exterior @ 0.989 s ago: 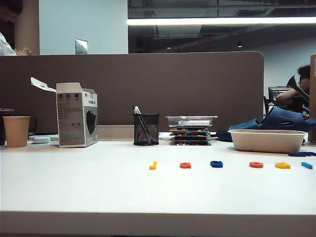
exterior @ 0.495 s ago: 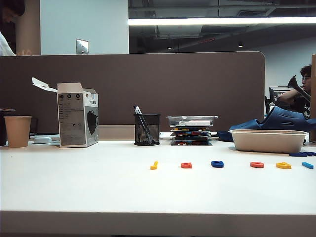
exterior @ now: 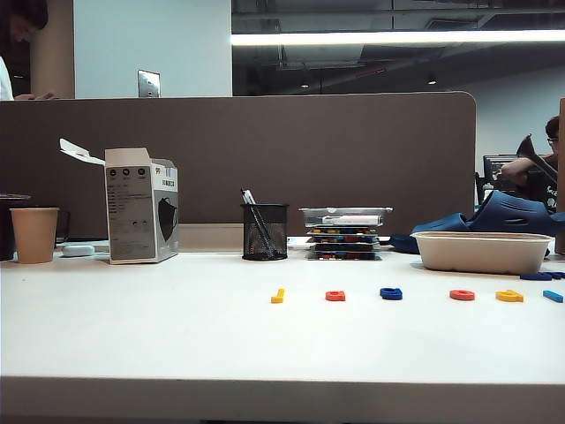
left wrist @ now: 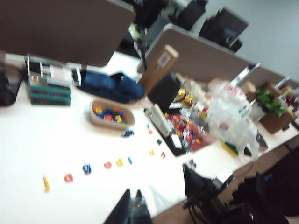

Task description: Select the appropriate letters from the row of letter magnets placed on the table to arrange into the word "dog".

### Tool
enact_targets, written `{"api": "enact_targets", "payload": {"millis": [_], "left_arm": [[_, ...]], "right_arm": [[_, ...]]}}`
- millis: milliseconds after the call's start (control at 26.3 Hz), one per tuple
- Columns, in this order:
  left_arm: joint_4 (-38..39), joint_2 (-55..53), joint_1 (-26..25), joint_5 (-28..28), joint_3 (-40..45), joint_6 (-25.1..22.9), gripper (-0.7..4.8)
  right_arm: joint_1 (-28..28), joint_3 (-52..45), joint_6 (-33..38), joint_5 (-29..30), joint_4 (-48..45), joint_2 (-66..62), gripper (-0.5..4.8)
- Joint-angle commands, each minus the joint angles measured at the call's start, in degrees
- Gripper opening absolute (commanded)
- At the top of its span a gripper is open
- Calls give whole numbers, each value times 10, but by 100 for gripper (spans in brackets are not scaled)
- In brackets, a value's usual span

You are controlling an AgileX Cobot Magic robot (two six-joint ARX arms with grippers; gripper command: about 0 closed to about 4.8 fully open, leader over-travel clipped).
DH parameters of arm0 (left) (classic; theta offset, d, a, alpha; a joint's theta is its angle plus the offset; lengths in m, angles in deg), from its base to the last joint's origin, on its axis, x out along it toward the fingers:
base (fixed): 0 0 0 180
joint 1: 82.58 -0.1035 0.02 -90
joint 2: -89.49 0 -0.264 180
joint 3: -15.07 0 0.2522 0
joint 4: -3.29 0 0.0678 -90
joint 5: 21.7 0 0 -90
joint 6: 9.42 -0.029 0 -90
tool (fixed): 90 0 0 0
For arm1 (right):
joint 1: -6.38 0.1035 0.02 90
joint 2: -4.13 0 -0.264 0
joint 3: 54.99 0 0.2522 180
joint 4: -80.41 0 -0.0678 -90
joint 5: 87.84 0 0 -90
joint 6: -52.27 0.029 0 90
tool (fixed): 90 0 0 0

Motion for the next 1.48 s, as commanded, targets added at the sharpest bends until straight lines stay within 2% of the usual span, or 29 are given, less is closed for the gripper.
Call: {"api": "enact_targets", "payload": {"millis": [38,190,342,495,571,609,647,685,723,761,989,1065,1103,1293,1484], "left_arm": [[7,-22,54,-32,-2,18,-4],[-6,-71,177,-129,-2,26,-5],[-26,-110,256,-210,-2,71,-5],[-74,-149,329,-257,-2,89,-5],[-107,-174,382,-314,-2,90,-5],[-123,-190,423,-373,-2,97,-5],[-129,-197,440,-402,-2,106,-5],[-139,-210,478,-476,-2,138,-5],[-140,-215,494,-512,-2,157,-5],[-142,-223,530,-573,-2,175,-5],[-138,-241,614,-618,-2,192,-5],[-132,-251,640,-627,-2,235,-5],[-119,-259,647,-630,-2,274,-5],[-73,-276,647,-603,-4,352,-5],[-18,-290,645,-613,-5,381,-5]], "right_arm": [[-1,-3,-1,-1,-7,8,-8],[-1,-3,-1,-3,-7,8,-8],[-1,-3,-1,-5,-7,8,-8],[-1,-3,-1,-5,-7,8,-8],[-1,-3,-1,-5,-6,8,-8],[-1,-3,-1,-5,-5,8,-8],[-1,-3,-1,-5,-5,8,-8],[-1,-3,-1,-5,-4,8,-8],[-1,-3,-1,-5,-3,8,-8],[-1,-3,-1,-5,-1,8,-8],[-1,-3,-1,-5,14,8,-8],[0,-3,-1,-5,26,8,-8],[-1,-3,-1,-5,31,8,-8],[-1,-3,-1,-5,38,7,-8],[-1,-3,-1,-5,39,7,-8]]}}
